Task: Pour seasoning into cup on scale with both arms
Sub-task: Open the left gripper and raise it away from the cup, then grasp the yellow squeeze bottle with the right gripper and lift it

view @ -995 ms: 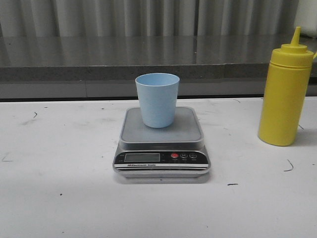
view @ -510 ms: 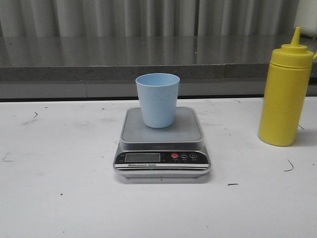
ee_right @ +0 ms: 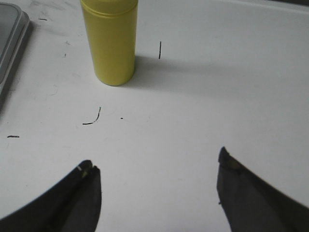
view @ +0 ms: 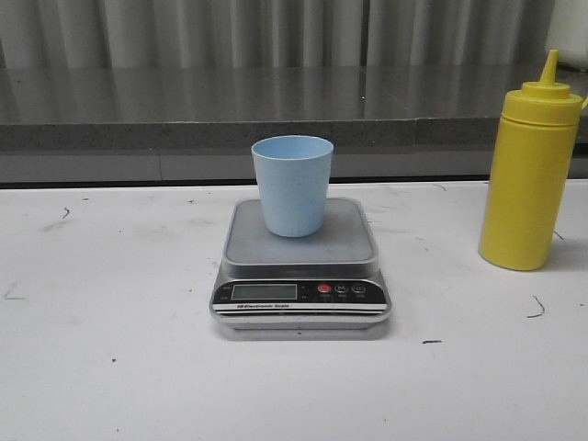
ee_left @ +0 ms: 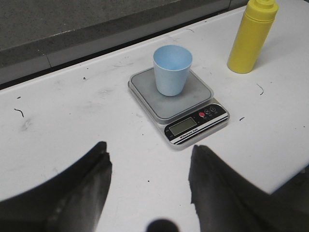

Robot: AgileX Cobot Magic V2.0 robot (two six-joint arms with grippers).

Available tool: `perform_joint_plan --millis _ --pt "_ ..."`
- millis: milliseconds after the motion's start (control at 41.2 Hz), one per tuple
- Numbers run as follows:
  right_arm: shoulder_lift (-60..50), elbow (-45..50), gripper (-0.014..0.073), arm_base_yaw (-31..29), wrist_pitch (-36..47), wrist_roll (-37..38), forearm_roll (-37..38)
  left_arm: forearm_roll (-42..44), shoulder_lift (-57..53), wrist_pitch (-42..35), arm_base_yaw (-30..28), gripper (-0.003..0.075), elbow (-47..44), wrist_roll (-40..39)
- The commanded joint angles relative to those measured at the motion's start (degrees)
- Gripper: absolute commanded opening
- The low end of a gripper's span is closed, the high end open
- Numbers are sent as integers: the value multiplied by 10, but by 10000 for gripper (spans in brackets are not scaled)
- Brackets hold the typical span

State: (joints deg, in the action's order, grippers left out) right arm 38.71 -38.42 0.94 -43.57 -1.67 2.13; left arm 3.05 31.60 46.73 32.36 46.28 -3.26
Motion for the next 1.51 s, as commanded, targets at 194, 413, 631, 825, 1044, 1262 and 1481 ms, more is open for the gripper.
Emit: perform_joint_plan --millis 194,413,631,825,1044,1262,1481 --pt "3 -18 530 -1 73 -2 9 -4 1 -47 2 369 15 -1" --pt "3 -22 535 -1 107 -18 8 -4 1 -47 2 368 15 -1" --pt "36 -48 610 34 109 -37 6 -4 1 -47 2 369 15 -1" --pt "94 -55 610 57 158 -35 -25 -4 1 -47 2 369 15 -1" --pt "168 10 610 67 308 -35 -99 -4 1 -47 2 369 15 -1" --pt "252 123 610 98 553 -34 -101 -4 1 -47 2 369 15 -1" --pt "370 161 610 98 740 -29 -101 -4 1 -47 2 369 15 -1"
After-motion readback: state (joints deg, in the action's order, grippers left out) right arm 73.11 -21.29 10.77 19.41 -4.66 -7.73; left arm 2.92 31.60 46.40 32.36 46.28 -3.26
